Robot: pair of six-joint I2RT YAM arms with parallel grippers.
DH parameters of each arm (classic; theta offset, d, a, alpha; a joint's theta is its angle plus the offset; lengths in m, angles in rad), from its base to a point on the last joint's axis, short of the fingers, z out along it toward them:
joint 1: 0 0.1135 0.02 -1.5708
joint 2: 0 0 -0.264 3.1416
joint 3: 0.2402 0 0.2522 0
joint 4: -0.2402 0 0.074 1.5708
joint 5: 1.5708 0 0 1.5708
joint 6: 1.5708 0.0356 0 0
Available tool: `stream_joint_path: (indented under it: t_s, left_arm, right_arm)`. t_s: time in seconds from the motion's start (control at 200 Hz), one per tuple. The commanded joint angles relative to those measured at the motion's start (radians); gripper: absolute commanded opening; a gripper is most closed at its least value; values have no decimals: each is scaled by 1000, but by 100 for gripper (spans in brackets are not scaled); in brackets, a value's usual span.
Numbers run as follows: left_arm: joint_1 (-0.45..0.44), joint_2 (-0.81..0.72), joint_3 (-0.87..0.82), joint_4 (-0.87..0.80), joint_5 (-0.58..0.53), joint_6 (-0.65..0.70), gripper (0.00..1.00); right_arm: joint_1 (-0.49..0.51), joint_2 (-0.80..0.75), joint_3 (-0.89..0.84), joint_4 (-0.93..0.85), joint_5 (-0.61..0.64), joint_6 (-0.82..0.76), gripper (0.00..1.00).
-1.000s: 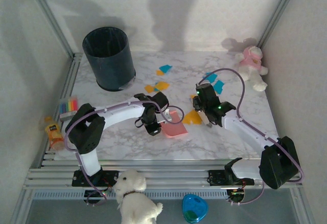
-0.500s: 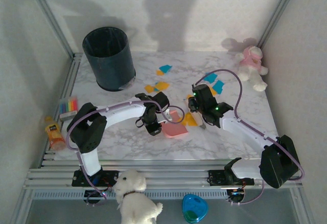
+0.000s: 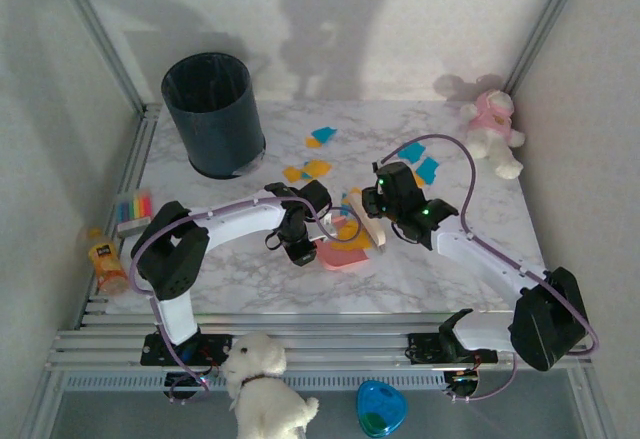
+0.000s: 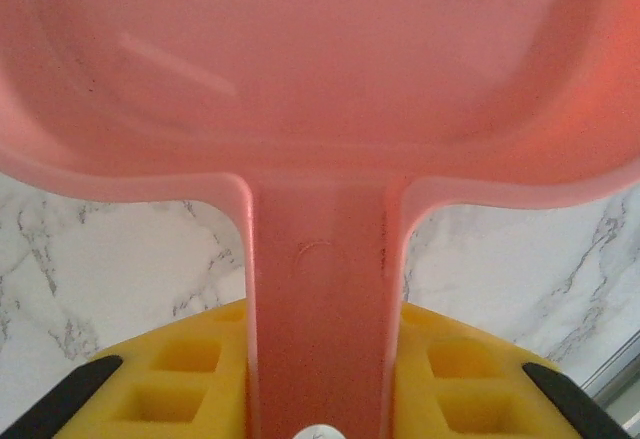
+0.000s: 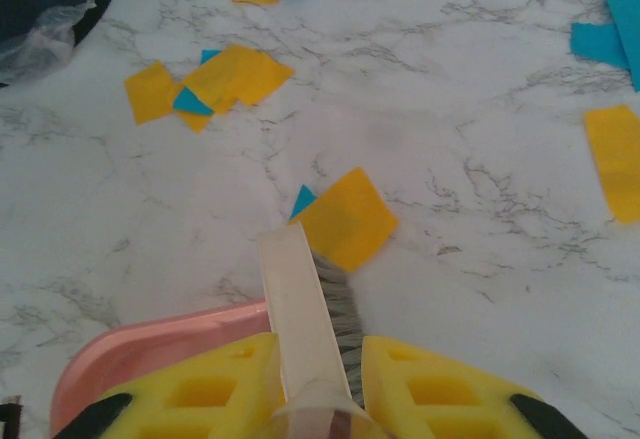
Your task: Sweep away the paper scraps from the table
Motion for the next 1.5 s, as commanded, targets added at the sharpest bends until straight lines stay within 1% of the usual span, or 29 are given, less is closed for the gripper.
stream_joint_path:
  t_s: [0.0, 0.095, 0.265, 0.455, 0.641, 0.891, 0.966, 1.146, 1.496]
  left_arm:
    - [-9, 24, 17, -45, -25, -19, 0]
    - [-11, 26, 18, -45, -30, -22, 0]
    - [-11, 28, 13, -44, -36, -27, 0]
    - [-9, 20, 7, -40, -38, -27, 0]
    - [-10, 18, 4, -42, -41, -30, 0]
    - [-10, 15, 4, -39, -47, -33, 0]
    - [-10, 16, 3, -37, -51, -33, 0]
    - [-8, 7, -2, -32, -64, -38, 0]
    - [2, -41, -38, -22, -68, -60, 0]
  right_arm:
    - [13, -28, 18, -33, -38, 26, 0]
    - [14, -47, 17, -39, -22, 27, 0]
    - [16, -64, 21, -78, 74, 25, 0]
    - [27, -76, 11, -82, 142, 28, 0]
    - [37, -36, 35, -111, 124, 26, 0]
    - [40, -9, 51, -92, 8, 19, 0]
    - [40, -12, 52, -80, -7, 27, 0]
    - [40, -25, 52, -68, 11, 50, 0]
    - [30, -79, 40, -48, 114, 69, 0]
